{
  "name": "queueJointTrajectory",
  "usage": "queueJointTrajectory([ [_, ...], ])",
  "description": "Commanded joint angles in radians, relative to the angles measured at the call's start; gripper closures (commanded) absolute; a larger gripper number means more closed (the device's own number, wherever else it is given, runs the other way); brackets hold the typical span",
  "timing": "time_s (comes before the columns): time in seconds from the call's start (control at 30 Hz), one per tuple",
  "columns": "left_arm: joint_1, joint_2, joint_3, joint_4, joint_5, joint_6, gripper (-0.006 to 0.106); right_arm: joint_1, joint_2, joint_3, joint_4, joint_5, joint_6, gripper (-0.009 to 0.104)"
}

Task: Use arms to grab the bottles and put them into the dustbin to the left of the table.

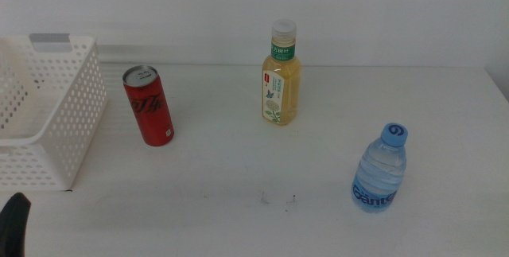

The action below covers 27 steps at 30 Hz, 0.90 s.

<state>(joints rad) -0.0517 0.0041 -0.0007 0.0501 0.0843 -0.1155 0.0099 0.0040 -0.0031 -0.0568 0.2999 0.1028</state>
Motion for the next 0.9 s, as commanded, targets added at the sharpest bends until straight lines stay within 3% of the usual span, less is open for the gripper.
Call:
queueJointTrajectory([
  [0.0,0.0,-0.004,0.001,0.002,-0.012,-0.01,0.007,-0.005,-0.004,0.003,-0.007,-0.009,-0.006,0.009],
  [0.27,-0.003,0.028,0.001,0.002,-0.041,-0.041,0.007,-0.005,-0.004,0.003,-0.007,-0.009,-0.006,0.009],
  [0.4,-0.058,0.215,0.001,0.018,-0.187,-0.041,0.007,-0.005,-0.004,0.003,-0.007,-0.009,-0.006,0.009],
  [0.57,-0.169,0.553,0.001,-0.022,-0.431,-0.037,0.007,-0.005,-0.004,0.003,-0.007,-0.009,-0.006,0.009],
  [0.87,-0.369,1.267,0.001,-0.254,-1.175,0.065,0.007,-0.005,-0.004,0.003,-0.007,-0.009,-0.006,0.009],
])
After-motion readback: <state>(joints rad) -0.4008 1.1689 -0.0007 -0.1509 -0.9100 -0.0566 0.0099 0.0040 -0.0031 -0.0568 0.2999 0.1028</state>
